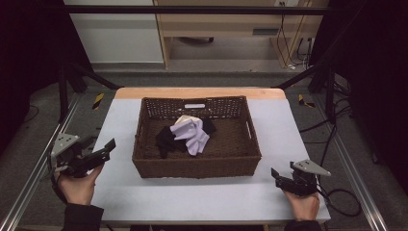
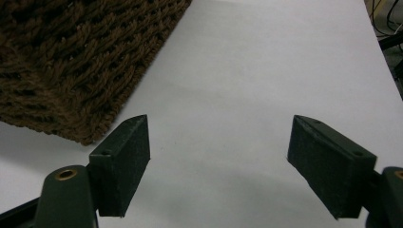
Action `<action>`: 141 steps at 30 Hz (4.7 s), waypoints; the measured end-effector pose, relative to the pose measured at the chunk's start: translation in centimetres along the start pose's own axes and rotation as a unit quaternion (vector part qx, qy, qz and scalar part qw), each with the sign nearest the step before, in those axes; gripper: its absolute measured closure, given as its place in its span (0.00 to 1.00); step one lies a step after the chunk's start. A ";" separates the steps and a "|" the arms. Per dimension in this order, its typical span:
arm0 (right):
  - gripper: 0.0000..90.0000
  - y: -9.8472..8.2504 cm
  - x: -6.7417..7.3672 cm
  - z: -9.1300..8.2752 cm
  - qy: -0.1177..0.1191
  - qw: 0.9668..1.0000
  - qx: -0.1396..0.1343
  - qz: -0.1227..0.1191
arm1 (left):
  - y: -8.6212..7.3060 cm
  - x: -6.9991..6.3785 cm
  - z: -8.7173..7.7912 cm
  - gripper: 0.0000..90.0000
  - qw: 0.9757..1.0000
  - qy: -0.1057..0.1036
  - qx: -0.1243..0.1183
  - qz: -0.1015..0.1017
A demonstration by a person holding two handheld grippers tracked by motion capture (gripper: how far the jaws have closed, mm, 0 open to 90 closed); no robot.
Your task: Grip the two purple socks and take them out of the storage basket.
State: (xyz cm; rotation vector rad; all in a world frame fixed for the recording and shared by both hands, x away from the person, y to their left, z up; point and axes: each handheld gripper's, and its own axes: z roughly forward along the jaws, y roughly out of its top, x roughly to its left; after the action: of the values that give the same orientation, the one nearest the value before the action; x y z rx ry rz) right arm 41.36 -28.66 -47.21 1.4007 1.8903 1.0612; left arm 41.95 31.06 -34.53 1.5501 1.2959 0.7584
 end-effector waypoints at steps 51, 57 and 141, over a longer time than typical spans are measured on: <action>0.25 0.1 0.0 0.8 0.002 1.000 0.003 -0.011 | 1.7 -12.4 17.3 0.45 0.986 -0.058 0.106 0.111; 0.25 0.1 0.1 0.9 0.001 1.000 0.007 -0.013 | 1.1 -12.5 18.1 0.40 0.980 -0.058 0.147 0.123; 0.31 0.0 0.0 0.5 0.006 1.000 0.008 -0.018 | 4.8 -5.5 2.9 0.96 0.992 -0.105 -0.038 0.055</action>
State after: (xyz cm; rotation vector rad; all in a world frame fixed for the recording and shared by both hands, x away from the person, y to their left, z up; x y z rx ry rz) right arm 41.72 -28.49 -47.48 1.3667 1.9296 1.0417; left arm 44.99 25.03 -30.49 1.6026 1.0241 0.6851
